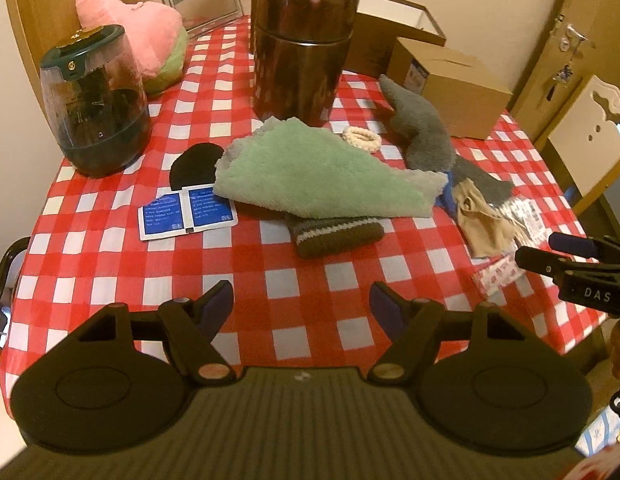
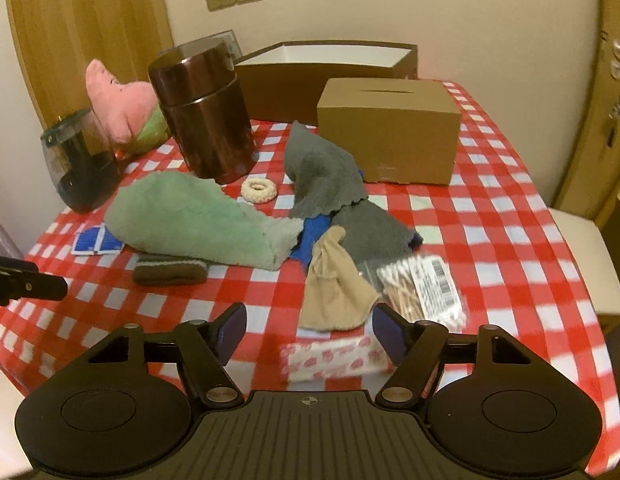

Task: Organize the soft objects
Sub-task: 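Close the right gripper on the beige sock while the left grips the green towel, then lift the beige sock with the right gripper while the left gripper lifts the green towel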

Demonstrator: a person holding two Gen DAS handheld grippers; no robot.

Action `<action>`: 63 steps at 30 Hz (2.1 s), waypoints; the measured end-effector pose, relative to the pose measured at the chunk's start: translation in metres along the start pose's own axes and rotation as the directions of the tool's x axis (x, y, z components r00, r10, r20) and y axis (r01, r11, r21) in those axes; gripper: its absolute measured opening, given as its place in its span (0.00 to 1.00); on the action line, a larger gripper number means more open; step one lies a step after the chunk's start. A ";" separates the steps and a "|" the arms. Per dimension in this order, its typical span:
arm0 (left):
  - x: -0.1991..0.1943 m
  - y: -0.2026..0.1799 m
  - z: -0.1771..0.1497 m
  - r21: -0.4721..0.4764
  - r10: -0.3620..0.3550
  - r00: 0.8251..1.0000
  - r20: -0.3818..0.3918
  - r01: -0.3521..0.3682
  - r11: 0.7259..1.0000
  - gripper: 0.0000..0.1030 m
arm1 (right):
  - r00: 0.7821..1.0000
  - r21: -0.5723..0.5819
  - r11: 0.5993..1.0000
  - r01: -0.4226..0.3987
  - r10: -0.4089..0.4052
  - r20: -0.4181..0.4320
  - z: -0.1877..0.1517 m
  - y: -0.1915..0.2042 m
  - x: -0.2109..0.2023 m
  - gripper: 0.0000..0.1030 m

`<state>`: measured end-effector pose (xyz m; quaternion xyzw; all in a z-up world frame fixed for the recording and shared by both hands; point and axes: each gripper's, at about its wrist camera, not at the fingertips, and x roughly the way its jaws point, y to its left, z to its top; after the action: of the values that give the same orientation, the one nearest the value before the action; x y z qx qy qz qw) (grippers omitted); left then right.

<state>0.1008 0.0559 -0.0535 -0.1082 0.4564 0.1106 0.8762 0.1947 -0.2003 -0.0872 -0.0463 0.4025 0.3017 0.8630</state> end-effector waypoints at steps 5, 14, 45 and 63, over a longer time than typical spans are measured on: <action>0.013 0.002 0.008 -0.027 0.022 1.000 -0.014 -0.022 0.999 0.71 | 1.000 -0.062 0.998 -0.015 0.014 -0.012 0.012 -0.005 0.024 0.61; 0.029 0.002 0.021 -0.061 0.048 0.998 -0.035 -0.050 0.997 0.71 | 0.997 -0.127 0.991 -0.031 0.022 -0.070 0.025 -0.016 0.066 0.53; 0.102 0.028 0.054 -0.264 -0.056 0.998 -0.022 0.048 0.963 0.68 | 0.998 -0.018 0.998 0.055 -0.055 -0.034 0.040 -0.051 0.048 0.09; 0.079 -0.007 0.062 -0.177 -0.059 0.993 0.100 0.076 0.981 0.09 | 0.996 0.028 0.996 0.085 -0.085 -0.006 0.027 -0.082 0.014 0.09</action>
<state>0.1953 0.0748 -0.0829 -0.1973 0.3986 0.1266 0.8866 0.2652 -0.2514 -0.0920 -0.0520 0.4065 0.2587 0.8747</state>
